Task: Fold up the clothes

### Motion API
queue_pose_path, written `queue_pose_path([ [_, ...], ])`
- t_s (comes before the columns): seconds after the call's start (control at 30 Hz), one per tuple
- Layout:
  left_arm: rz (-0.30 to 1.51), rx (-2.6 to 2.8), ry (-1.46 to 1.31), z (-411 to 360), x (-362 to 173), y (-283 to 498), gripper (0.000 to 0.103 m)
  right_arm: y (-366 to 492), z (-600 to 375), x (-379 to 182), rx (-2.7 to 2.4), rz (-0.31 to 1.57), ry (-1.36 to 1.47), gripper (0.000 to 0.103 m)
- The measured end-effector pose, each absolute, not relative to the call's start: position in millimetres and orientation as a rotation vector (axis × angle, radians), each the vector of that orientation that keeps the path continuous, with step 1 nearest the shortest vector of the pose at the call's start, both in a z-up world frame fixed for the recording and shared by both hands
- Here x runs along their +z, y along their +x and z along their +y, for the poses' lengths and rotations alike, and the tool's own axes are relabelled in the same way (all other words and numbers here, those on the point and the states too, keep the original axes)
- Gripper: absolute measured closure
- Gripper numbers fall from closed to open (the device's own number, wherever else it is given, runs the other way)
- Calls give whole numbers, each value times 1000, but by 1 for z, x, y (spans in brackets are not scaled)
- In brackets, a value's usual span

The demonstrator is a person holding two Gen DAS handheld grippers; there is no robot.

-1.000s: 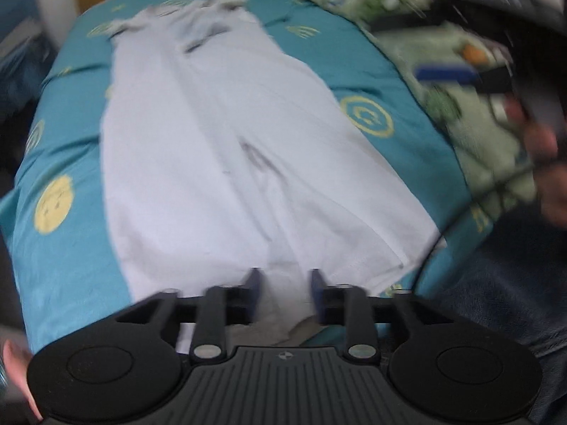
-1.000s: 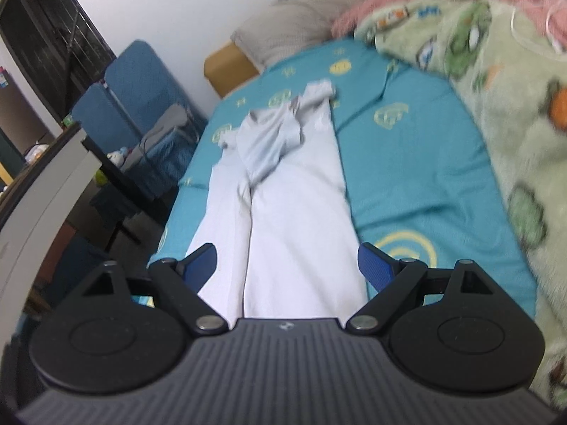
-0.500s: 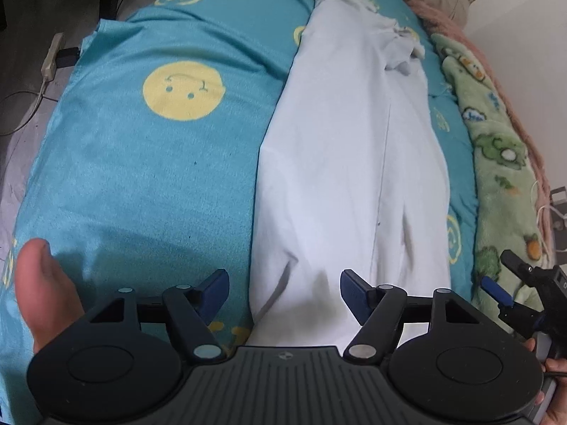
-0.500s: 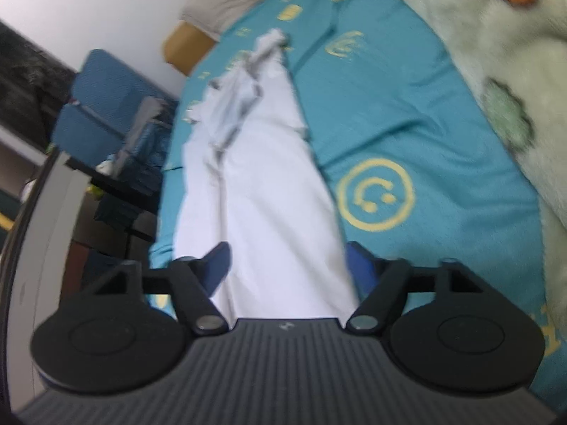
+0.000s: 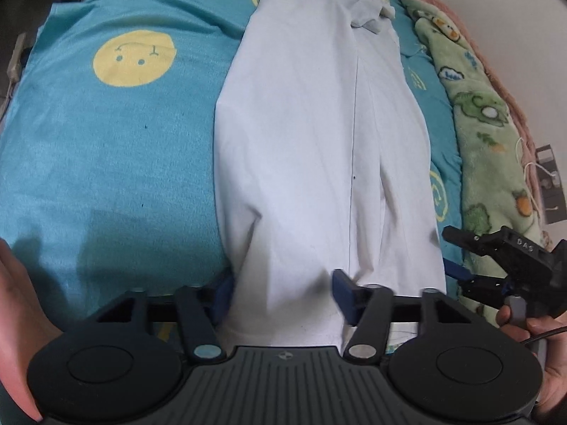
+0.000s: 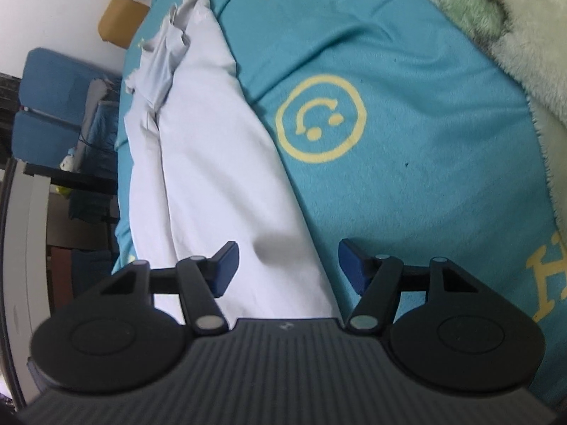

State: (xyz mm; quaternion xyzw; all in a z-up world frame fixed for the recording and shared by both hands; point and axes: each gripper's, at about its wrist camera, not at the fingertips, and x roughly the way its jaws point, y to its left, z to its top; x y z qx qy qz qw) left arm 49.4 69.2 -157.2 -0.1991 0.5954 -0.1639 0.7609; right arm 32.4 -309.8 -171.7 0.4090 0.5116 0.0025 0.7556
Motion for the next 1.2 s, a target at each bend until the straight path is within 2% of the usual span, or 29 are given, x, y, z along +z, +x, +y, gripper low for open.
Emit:
queue_pose_path([
  [0.03,1298,-359,-442,70,-157,48,63,33,-309,-172,12,1126,889,49],
  [0.07,1297,-361,-448,71,-157,47,75,32,-308,-173,20,1139,896,56],
  [0.13,1285,-369,-447,71,-153,44,95,31,-306,-173,38,1161,908,61],
  [0.2,1261,-372,-449,72,-147,39,97,28,-302,-169,55,1170,885,71],
  [0.37,1253,-346,-513,83,-144,33,99,19,-286,-156,89,1178,789,78],
  [0.47,1274,-324,-521,87,-149,37,95,13,-279,-150,75,1170,728,79],
  [0.6,1287,-310,-514,89,-155,45,79,7,-280,-148,6,1148,702,76],
  [0.67,1295,-299,-507,89,-157,45,65,8,-281,-150,-20,1148,717,75],
  [0.73,1306,-292,-505,89,-158,46,60,9,-281,-151,-22,1151,714,72],
  [0.77,1311,-291,-505,89,-159,47,57,9,-280,-151,-23,1153,712,67],
  [0.87,1332,-290,-502,88,-162,50,54,12,-276,-152,-5,1150,721,30],
  [0.9,1335,-294,-499,87,-162,50,53,11,-276,-152,-3,1151,724,28],
  [1.0,1341,-316,-479,86,-162,49,52,11,-278,-153,-11,1156,742,28],
  [1.1,1345,-347,-477,83,-163,43,58,10,-277,-154,-6,1170,750,28],
  [1.17,1339,-361,-479,83,-161,39,76,9,-274,-155,8,1184,748,28],
  [1.2,1337,-367,-476,82,-160,38,79,9,-272,-155,14,1191,748,31],
])
